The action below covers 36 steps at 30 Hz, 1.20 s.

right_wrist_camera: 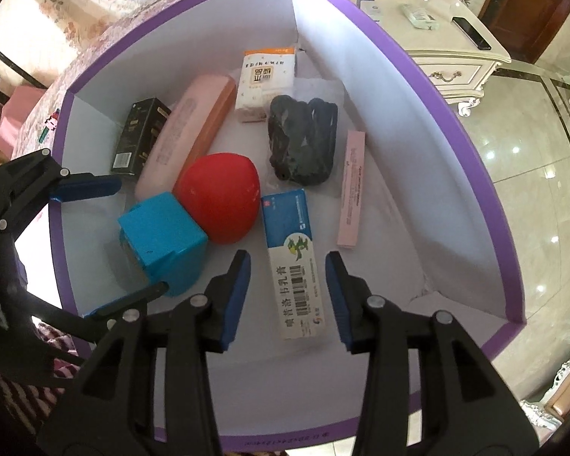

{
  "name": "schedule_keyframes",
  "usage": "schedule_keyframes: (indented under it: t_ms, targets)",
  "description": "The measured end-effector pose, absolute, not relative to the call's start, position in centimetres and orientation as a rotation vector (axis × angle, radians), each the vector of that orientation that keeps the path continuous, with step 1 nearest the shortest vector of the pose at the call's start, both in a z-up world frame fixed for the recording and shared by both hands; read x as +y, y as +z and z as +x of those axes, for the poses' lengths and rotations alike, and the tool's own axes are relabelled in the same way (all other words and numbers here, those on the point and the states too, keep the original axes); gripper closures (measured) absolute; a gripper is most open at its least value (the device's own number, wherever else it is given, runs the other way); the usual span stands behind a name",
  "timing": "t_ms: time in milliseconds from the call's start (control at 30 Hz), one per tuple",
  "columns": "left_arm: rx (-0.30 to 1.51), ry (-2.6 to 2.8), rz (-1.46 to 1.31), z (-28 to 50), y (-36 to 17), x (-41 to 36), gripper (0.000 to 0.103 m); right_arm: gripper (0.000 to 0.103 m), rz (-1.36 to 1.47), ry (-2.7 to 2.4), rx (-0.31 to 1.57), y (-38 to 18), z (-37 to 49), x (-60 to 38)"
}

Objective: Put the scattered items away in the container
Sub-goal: 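Lower the blue toy and medicine box into the box and open both tools, then withdraw both tools from the box toward the green marker and red car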

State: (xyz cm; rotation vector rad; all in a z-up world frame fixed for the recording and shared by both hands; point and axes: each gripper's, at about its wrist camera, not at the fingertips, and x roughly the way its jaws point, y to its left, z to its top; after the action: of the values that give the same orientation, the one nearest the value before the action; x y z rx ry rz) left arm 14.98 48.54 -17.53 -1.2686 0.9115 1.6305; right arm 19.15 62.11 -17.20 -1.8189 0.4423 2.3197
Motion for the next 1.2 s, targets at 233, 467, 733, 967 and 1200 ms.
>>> schedule_keyframes:
  t_ms: [233,467,733,967,1200]
  targets:
    - [0.851,1.675,-1.194,15.9,-15.3,47.3,0.021,0.052,-1.757,2.308,0.488,-16.2,19.3,61.6]
    - [0.784,1.723,-1.142,13.8,-13.7,48.2,0.021,0.048,-1.699,2.292,0.497,-15.2,17.9,60.3]
    - [0.707,1.784,-1.095,11.7,-11.8,44.8,0.020,0.044,-1.608,2.295,0.496,-13.3,16.8,58.4]
    - [0.659,1.821,-1.126,9.8,-11.9,40.9,0.020,0.037,-1.509,2.335,0.481,-10.9,15.3,55.3]
    - [0.610,1.866,-1.171,7.9,-12.1,36.0,0.020,0.035,-1.411,2.398,0.447,-8.8,13.4,51.3]
